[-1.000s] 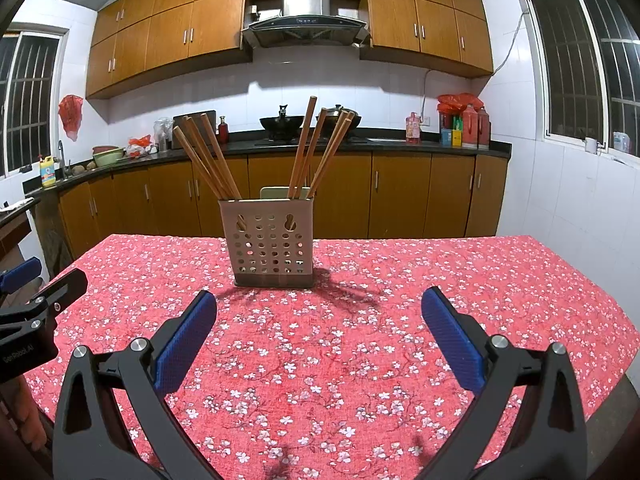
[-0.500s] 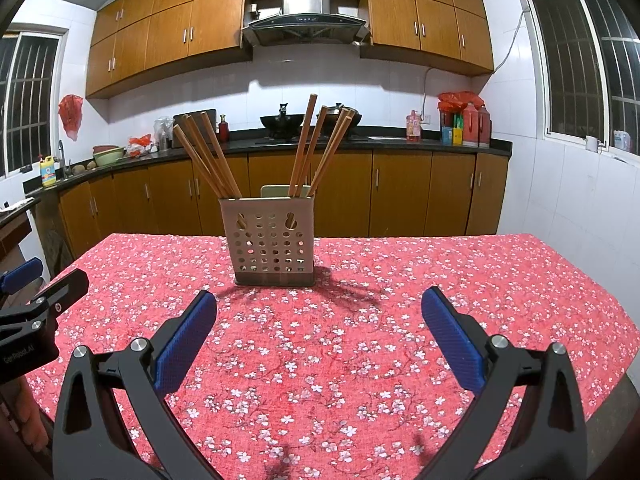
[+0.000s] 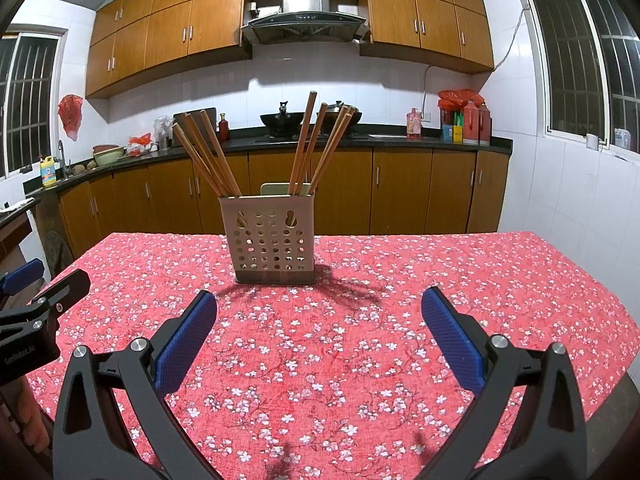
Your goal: Organize utensils
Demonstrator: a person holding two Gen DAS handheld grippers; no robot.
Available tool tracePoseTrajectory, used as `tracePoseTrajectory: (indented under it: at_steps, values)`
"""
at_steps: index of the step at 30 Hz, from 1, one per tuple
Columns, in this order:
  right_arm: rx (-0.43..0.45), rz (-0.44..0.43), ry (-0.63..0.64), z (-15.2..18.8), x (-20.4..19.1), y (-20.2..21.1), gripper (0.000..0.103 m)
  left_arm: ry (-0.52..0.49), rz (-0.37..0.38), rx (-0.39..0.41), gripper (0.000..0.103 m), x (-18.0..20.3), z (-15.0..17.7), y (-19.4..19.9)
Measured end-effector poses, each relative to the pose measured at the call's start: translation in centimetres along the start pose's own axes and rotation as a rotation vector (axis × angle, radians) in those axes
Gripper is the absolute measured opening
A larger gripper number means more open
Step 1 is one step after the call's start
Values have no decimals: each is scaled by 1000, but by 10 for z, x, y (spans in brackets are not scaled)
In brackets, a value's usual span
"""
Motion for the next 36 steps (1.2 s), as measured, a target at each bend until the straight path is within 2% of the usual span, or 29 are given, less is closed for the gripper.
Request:
tracePoseTrajectory:
  at_steps: [36]
  values:
    - [-15, -5, -2, 8, -4, -3, 101, -10, 14, -7, 99, -6, -2, 1]
Point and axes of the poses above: each gripper's, at about its wrist camera, not at the fingertips, and y roughly against the way its jaws point, x to its right, z to its underside, the point moved 5 cm from there along -y, roughly the way its jaws point, and after that the axes turned 14 degrees about z, right-handed, at the moved point
